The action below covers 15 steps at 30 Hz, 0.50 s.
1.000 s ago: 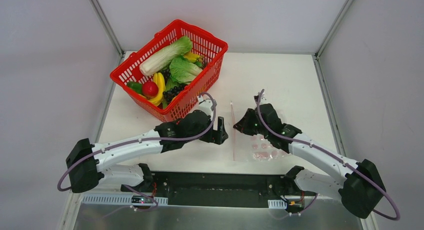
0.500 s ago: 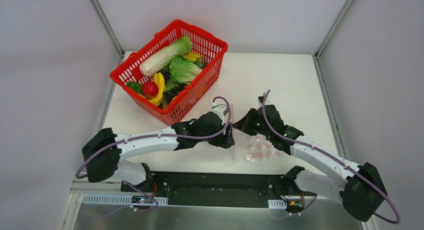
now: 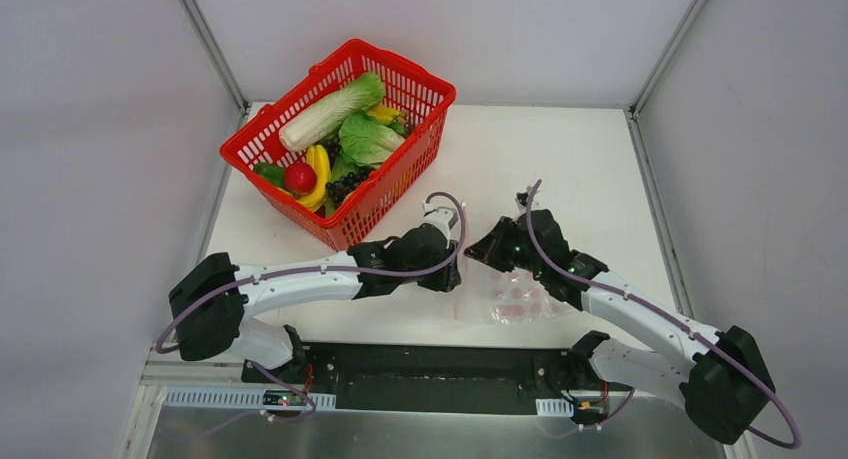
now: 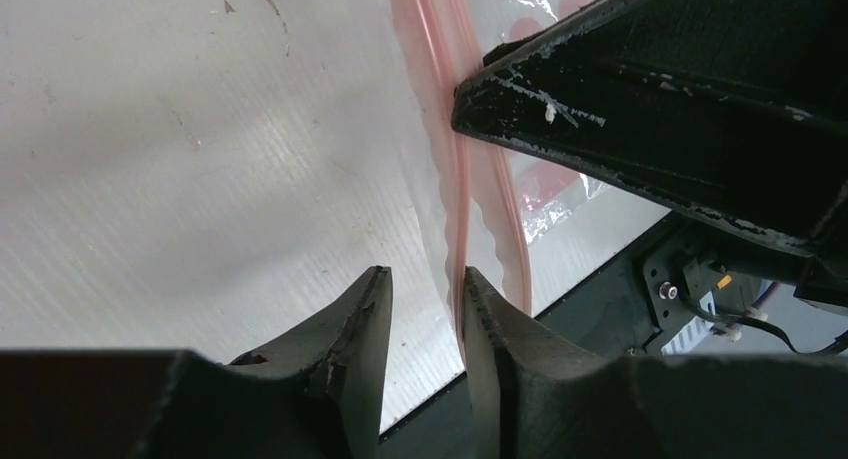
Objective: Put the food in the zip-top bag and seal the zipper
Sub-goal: Pick up the zipper food storage bag at the center of the board.
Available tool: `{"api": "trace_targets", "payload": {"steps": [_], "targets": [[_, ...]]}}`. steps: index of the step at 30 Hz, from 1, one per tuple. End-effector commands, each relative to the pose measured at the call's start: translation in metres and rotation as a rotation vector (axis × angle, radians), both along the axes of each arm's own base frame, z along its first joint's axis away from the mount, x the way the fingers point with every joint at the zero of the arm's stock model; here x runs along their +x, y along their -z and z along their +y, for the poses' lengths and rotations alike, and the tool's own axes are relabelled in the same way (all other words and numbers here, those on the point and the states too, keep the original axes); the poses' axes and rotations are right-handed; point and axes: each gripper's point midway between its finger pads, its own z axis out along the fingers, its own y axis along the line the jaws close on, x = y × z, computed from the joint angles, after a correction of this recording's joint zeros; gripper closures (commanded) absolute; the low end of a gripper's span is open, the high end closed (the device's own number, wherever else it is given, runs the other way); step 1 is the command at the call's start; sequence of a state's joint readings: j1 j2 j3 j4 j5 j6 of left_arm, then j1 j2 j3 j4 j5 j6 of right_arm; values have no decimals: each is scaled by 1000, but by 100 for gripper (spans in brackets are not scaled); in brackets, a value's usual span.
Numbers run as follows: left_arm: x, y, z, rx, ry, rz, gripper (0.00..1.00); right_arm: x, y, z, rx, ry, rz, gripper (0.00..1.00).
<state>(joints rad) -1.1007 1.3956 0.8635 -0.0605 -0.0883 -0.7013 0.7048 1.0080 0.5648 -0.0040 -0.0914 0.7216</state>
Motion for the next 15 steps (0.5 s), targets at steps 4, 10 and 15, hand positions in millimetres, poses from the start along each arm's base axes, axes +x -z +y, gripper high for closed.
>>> {"api": "trace_targets", "payload": {"steps": [4, 10, 15], "targets": [[8, -6, -2, 0, -59, -14, 76, -1, -22, 3, 5, -48, -52, 100], [9, -4, -4, 1, -65, -12, 81, -5, -25, -1, -30, -74, -64, 100], [13, -4, -6, 5, -80, -17, 68, -4, -28, -8, -54, -64, -90, 100]]}}
